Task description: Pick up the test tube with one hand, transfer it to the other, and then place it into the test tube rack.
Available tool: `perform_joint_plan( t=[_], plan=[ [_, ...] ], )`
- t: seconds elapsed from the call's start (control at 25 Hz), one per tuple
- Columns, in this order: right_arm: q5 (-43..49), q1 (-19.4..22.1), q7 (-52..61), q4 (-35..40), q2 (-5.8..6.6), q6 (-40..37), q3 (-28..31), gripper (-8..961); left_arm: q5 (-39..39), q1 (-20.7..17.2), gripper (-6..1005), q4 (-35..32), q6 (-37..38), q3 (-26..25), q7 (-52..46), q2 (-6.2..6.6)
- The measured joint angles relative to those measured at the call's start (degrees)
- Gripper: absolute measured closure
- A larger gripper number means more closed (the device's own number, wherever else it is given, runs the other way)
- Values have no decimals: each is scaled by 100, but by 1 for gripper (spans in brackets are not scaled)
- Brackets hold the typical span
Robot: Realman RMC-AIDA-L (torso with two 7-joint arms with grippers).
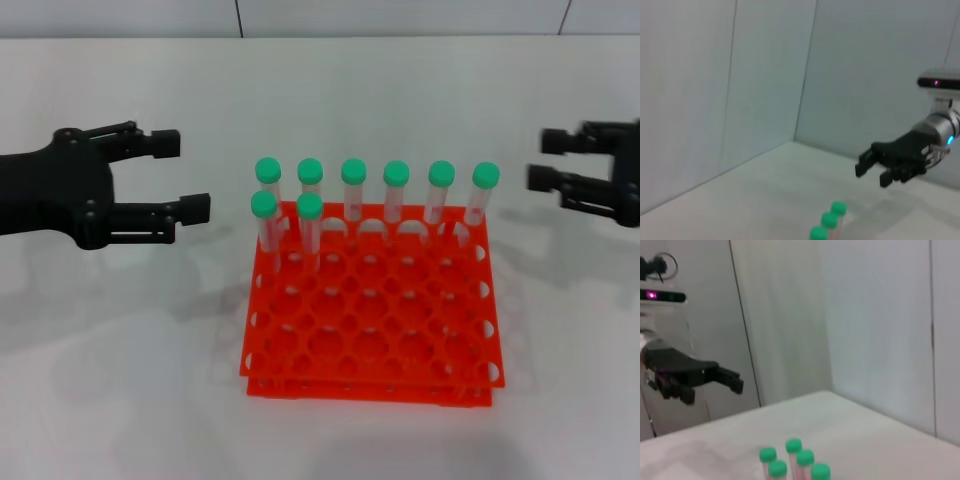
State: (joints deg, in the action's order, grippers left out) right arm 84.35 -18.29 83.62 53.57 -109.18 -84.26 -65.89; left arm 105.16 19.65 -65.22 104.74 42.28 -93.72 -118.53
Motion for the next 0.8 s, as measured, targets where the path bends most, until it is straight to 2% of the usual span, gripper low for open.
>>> perform_joint_plan(
  t=[0.12,0.24,0.32,0.48,0.8],
  plan=[
    [453,-8,200,51,43,-306,312,476,-33,-5,111,78,14,21,-99,-39],
    [787,-45,404,109,113,-497,400,476,-19,7,111,162,23,53,-235,-41],
    [883,-35,475,166,115,-556,429,476,-6,6,111,173,26,58,-262,-42],
    [903,-2,456,196,50,-612,465,475,26,-9,111,175,30,66,-306,-41],
    [1111,17,275,245,-224,-702,467,474,370,57,111,169,35,73,-400,-20]
  ],
)
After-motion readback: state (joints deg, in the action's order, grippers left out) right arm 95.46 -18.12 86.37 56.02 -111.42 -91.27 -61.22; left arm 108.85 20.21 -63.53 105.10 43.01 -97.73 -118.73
